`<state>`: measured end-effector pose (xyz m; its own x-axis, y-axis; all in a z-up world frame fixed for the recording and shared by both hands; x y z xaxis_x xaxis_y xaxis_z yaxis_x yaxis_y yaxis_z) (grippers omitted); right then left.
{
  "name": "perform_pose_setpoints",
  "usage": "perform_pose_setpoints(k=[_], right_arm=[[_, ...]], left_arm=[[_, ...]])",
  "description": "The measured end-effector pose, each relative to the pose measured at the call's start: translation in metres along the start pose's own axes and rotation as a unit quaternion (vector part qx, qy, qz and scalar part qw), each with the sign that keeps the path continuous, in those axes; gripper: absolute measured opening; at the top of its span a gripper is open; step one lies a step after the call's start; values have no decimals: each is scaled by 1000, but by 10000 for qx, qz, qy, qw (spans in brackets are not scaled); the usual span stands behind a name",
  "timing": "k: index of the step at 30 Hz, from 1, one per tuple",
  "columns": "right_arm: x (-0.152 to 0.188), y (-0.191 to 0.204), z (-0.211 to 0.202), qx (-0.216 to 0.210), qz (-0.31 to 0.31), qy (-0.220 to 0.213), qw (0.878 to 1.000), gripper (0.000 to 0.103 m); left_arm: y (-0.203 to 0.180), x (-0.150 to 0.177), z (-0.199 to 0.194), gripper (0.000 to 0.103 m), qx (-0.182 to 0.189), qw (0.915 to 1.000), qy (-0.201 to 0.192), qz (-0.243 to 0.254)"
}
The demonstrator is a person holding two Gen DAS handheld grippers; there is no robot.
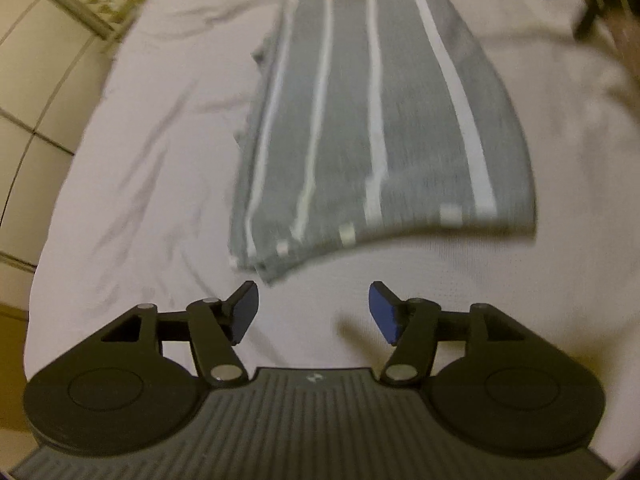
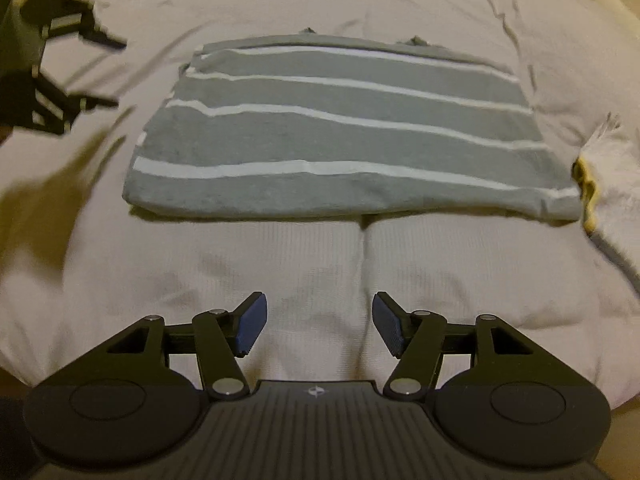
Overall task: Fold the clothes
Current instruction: 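Move both open grippers over the folded striped shirt to its end, then grasp the striped shirt end with both grippers and fold it over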
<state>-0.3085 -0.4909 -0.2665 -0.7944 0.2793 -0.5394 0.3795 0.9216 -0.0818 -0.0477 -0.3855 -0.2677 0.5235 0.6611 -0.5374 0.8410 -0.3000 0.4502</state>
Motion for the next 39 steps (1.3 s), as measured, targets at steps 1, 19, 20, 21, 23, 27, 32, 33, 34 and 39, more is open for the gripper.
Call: perform_pose_setpoints(k=[1,19,20,21,23,27,32,33,34,39], right_arm=[[1,-2,0,151,-316,-53,9994,61],[53,-172,128,736,-5896,-848,7999,55],[51,-179,132,712,-5923,-902,7975,53],[49,-187,136,687,-5950,-957,7951,50],[46,-198,141,616,-5973,-1035,7929,47],[50,-210,148,486,-6027,-1068,7893,31],[51,-204,145,515,-5805,-911,8075,4],[51,-203,144,522,-5760,-879,8111,2],[49,-203,143,530,-5700,-865,8154,1],[41,-203,128,584,-5573,-865,8237,0]], left_arm=[[-2,-8,-4,59,-2,9998,-128,-137],[-158,-86,87,69,-177,9943,753,730],[-159,-87,89,69,-253,9937,833,699],[-158,-87,90,67,-312,9934,917,614],[-154,-89,91,57,-384,9921,1051,562],[-148,-89,93,32,-524,9883,1270,666],[-147,-88,94,8,-556,9857,1412,731],[-146,-88,92,4,-564,9858,1414,704],[-145,-88,91,2,-572,9859,1416,677],[-143,-92,78,0,-555,9883,1258,661]])
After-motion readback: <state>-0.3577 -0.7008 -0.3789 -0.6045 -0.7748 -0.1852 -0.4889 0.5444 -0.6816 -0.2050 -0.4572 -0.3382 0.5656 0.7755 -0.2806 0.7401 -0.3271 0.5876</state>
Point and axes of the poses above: each gripper's, at about its wrist camera, not at the fingertips, and z roughly the way its jaws point, y to its left, x to its underside, the point moved 1 cm from there along z, roughly the way its jaws point, and after that the axes turned 13 degrees about -y, right-handed, at the moved point
